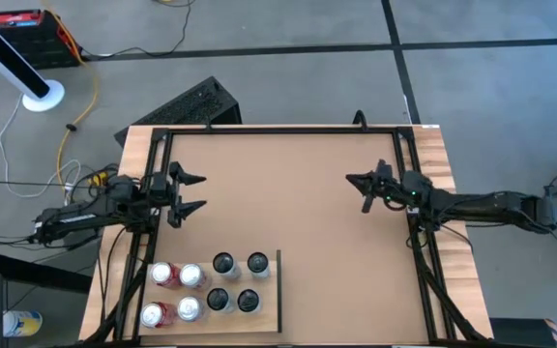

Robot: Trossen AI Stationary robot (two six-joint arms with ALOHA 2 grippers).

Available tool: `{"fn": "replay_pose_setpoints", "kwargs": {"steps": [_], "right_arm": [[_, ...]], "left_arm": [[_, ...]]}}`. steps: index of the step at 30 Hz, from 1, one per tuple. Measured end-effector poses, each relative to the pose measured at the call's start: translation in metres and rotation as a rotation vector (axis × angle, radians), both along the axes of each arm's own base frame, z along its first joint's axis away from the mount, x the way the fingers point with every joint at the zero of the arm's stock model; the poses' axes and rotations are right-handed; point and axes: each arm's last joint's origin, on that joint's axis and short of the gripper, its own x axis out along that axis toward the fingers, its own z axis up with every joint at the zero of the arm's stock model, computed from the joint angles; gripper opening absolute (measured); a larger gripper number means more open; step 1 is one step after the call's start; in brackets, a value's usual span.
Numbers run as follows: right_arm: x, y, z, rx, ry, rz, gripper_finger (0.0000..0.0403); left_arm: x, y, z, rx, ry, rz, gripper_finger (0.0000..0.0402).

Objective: Place canned beverage on shelf
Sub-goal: Return to Home Position

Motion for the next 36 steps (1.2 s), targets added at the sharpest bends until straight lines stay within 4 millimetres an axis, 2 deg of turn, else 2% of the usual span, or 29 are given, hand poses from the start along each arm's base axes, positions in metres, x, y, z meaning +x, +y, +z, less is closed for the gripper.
{"fn": "replay_pose_setpoints", "kwargs": {"steps": [10, 13, 16, 23, 30, 36], "right_arm": [[-0.027, 0.003, -0.010, 0.054, 0.118, -0.073, 0.0017], [-0.032, 0.005, -0.003, -0.002, 0.064, -0.064, 0.0027], [-0.036, 0.006, 0.002, -0.069, 0.038, -0.062, 0.0033], [-0.037, 0.007, 0.003, -0.083, 0.029, -0.042, 0.0020], [-0.037, 0.007, 0.002, -0.047, 0.027, -0.043, 0.0054], [-0.037, 0.007, 0.002, -0.046, 0.029, -0.043, 0.0060]], "left_arm": [[0.000, 0.000, -0.001, 0.056, 0.018, 0.010, 0.0332], [0.001, 0.000, -0.004, 0.054, 0.032, 0.013, 0.0332], [0.001, 0.001, -0.016, 0.052, 0.018, 0.039, 0.0332], [0.005, 0.003, -0.032, 0.036, 0.038, 0.088, 0.0332], [0.006, 0.003, -0.037, 0.023, 0.087, 0.080, 0.0332], [0.006, 0.004, -0.041, -0.047, 0.122, 0.102, 0.0332]]}}
